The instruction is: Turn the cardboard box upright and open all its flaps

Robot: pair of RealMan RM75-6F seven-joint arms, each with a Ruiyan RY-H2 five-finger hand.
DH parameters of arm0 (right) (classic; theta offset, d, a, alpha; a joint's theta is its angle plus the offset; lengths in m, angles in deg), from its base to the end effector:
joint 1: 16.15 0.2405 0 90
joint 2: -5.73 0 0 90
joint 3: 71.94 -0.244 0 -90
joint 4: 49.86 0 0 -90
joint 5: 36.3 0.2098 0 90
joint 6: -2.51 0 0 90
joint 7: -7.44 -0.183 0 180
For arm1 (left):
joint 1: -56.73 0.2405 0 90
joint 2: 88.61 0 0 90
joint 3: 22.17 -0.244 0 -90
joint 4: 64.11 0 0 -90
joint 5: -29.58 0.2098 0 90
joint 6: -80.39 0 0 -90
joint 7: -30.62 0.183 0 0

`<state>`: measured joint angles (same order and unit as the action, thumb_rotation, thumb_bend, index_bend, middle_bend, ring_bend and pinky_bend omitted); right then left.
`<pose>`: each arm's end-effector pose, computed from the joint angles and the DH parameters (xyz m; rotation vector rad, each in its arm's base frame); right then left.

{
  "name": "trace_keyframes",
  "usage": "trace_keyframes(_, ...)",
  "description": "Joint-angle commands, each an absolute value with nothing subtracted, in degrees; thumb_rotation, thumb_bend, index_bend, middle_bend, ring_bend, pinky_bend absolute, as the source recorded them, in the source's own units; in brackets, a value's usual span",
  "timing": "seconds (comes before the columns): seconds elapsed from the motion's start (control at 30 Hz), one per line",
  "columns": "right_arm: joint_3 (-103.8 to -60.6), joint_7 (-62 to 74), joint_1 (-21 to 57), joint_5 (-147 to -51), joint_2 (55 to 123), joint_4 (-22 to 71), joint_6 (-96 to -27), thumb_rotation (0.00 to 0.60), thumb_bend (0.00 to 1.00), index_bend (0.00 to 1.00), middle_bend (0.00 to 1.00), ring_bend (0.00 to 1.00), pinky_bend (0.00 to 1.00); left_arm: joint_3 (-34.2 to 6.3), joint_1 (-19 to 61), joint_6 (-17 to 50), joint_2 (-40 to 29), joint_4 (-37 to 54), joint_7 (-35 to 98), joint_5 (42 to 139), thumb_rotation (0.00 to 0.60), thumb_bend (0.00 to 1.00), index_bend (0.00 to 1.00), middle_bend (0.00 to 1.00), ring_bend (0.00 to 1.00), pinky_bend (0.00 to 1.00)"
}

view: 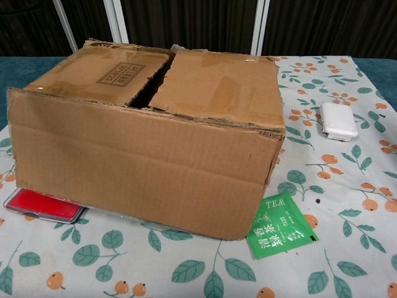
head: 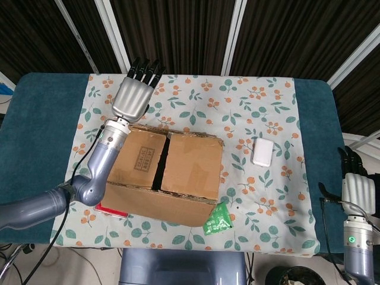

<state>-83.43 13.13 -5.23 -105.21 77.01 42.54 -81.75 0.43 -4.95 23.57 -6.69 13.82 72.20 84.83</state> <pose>-0.2992 -0.2741 0.1547 1.1108 -0.9391 0.9434 -0.0008 0.4772 0.0834 -1.6841 -0.3005 -0.9348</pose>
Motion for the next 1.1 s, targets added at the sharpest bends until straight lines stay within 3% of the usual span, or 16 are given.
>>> trace_keyframes(0.03, -83.49, 13.23, -5.26, -105.22, 76.93, 42.78, -81.58, 0.6, 0.32, 0.0, 0.0, 0.0, 0.23, -1.05, -1.76, 23.0, -11.43, 20.4, 70.18, 85.54, 0.6, 0.21, 0.0, 0.0, 0.0, 0.0)
trace_keyframes(0.37, -82.86, 14.05, -5.35, -105.74, 77.0, 43.23, -80.54, 0.6, 0.32, 0.0, 0.0, 0.0, 0.23, -7.44, 6.71, 22.06, -23.52, 35.86, 65.22, 91.23, 0.6, 0.21, 0.0, 0.0, 0.0, 0.0)
trace_keyframes(0.53, -82.61, 14.55, -5.4, -106.22, 77.08, 42.89, -80.39, 0.6, 0.32, 0.0, 0.0, 0.0, 0.23, -11.58, 12.01, 18.35, -27.35, 40.38, 62.62, 96.56, 0.6, 0.21, 0.0, 0.0, 0.0, 0.0)
trace_keyframes(0.83, -81.77, 16.03, -5.26, -107.88, 77.36, 42.68, -80.02, 0.6, 0.32, 0.0, 0.0, 0.0, 0.23, -20.87, 26.49, 3.0, -28.87, 41.91, 57.38, 108.06, 0.6, 0.21, 0.0, 0.0, 0.0, 0.0)
trace_keyframes(1.1, -82.54, 16.13, -4.63, -109.89, 76.68, 43.41, -80.66, 0.6, 0.34, 0.0, 0.0, 0.0, 0.23, -23.87, 36.34, -9.75, -25.3, 36.27, 53.72, 112.88, 0.6, 0.21, 0.0, 0.0, 0.0, 0.0)
